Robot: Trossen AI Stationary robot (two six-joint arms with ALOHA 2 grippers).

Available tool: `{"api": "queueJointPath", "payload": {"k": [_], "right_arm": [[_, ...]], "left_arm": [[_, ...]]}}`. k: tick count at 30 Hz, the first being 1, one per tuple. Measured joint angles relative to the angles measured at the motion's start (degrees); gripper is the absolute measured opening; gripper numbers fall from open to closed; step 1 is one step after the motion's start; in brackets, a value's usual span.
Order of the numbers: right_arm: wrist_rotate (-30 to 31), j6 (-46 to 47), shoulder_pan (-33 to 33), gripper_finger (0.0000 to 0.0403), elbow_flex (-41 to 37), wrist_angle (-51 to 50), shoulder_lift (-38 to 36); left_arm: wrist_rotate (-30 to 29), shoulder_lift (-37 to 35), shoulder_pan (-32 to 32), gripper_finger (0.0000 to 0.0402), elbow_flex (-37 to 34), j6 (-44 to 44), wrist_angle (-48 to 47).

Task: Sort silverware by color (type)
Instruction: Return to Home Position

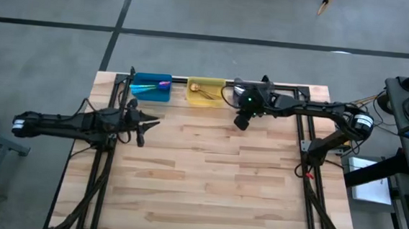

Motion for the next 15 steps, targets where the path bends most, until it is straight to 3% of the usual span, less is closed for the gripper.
{"api": "queueJointPath", "payload": {"k": [7,15], "right_arm": [[-12.55,-5.72,0.31,0.0093,-3.71,12.48,-0.46],[-15.08,-6.56,0.31,0.0091,-10.74,19.38,-4.29]], "left_arm": [[0.45,-8.49,0.00,0.0055,-5.08,-2.58,0.00],[4.11,-17.81,0.00,0.0055,-9.00,-3.08,-2.56]]}}
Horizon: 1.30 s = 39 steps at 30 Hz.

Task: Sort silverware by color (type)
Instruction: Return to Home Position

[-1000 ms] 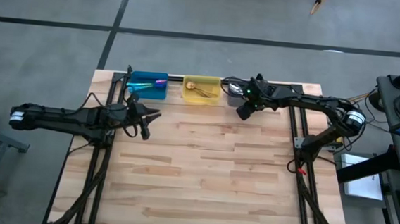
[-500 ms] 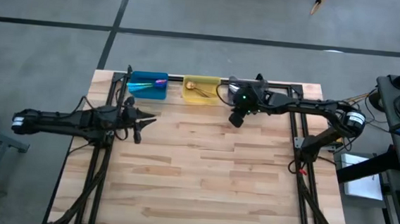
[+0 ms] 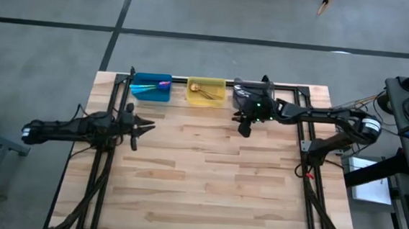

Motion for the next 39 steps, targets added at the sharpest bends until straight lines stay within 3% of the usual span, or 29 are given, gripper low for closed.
{"api": "queueJointPath", "payload": {"k": [6,9,20,28,31,39], "right_arm": [[0.00,-0.85,0.00,0.0074,-8.17,7.72,-7.68],[-0.02,-0.87,0.00,0.0064,-12.36,10.71,-12.34],[-1.82,1.60,-0.02,0.0048,-25.42,15.42,-30.19],[-2.51,1.79,0.00,0.0047,-37.48,30.54,-40.99],[-2.51,1.91,-0.01,0.0047,-40.90,32.78,-43.78],[-1.05,1.31,0.00,0.0047,-40.85,29.65,-45.22]], "left_arm": [[7.81,-6.83,0.00,0.0055,-1.67,0.18,-0.41],[10.39,-6.88,0.00,0.0055,-2.40,0.15,-0.60],[10.40,-7.01,0.00,0.0055,-3.57,-2.79,-0.14],[8.43,-6.49,0.00,0.0055,-3.57,-1.73,-0.16],[8.27,-6.00,0.00,0.0055,-3.57,-1.52,-0.15],[8.06,-5.50,0.00,0.0055,-3.57,-1.45,-0.06]]}}
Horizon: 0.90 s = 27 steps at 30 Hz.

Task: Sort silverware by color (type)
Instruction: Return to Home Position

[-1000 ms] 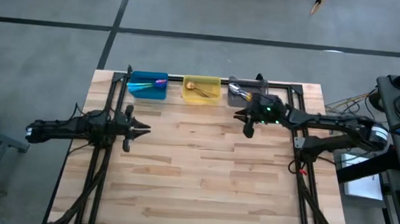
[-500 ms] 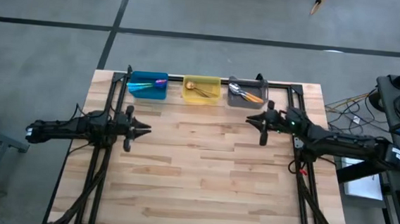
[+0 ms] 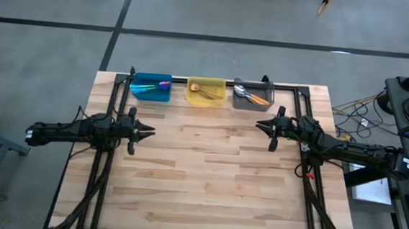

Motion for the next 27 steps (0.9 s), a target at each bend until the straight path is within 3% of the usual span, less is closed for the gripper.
{"api": "queueJointPath", "payload": {"k": [4,9,12,17,20,22,27], "right_arm": [[4.01,-0.46,0.00,0.0047,0.00,-0.94,0.00],[4.50,17.11,0.00,0.0047,-0.02,-6.00,0.11],[4.55,22.58,0.00,0.0047,-0.02,-7.66,0.13],[10.50,16.33,-0.09,0.0047,-0.04,-9.57,0.05],[9.05,23.00,0.51,0.0047,-0.04,-9.93,0.39],[11.53,26.00,0.90,0.0047,-0.04,-10.09,0.33],[13.58,25.79,1.14,0.0047,-0.07,-15.78,-1.48]], "left_arm": [[0.01,0.00,0.00,0.0055,-0.02,0.00,0.07],[0.02,0.04,0.00,0.0055,-0.03,0.02,0.09],[0.02,0.04,0.00,0.0055,-0.04,0.02,0.11],[0.02,0.04,0.00,0.0055,-0.04,0.02,0.12],[0.02,0.04,0.00,0.0055,-0.04,0.02,0.13],[0.04,0.04,0.00,0.0055,-0.04,0.02,0.19],[0.04,0.04,0.00,0.0055,-0.09,0.02,0.39]]}}
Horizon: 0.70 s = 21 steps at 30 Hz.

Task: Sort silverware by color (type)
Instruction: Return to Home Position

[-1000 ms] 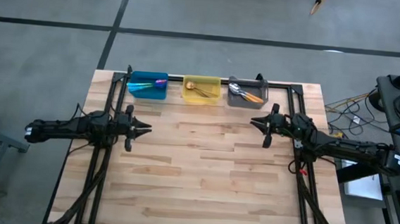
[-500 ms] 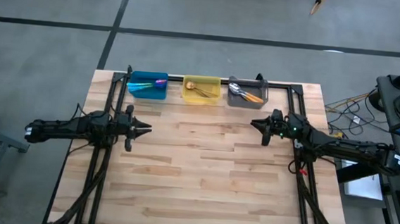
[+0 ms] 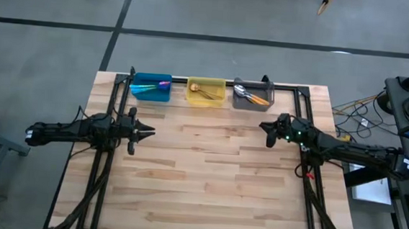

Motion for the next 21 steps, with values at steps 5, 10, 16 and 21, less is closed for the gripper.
{"api": "queueJointPath", "payload": {"k": [5,10,16,21], "right_arm": [[0.02,-2.21,0.05,0.0047,-0.02,-10.57,-7.23],[0.20,-4.37,2.86,0.0047,-0.02,-12.02,-13.11],[1.72,-21.76,9.19,0.0047,-0.04,-12.11,-18.37],[1.13,-32.59,12.96,0.0047,-0.04,-12.32,-25.66]], "left_arm": [[0.00,-0.04,0.00,0.0055,0.00,0.00,0.00],[0.02,0.04,0.00,0.0055,0.00,0.00,-0.02],[0.02,0.04,0.00,0.0055,0.00,0.00,-0.02],[0.03,0.04,0.00,0.0055,0.00,0.00,-0.02]]}}
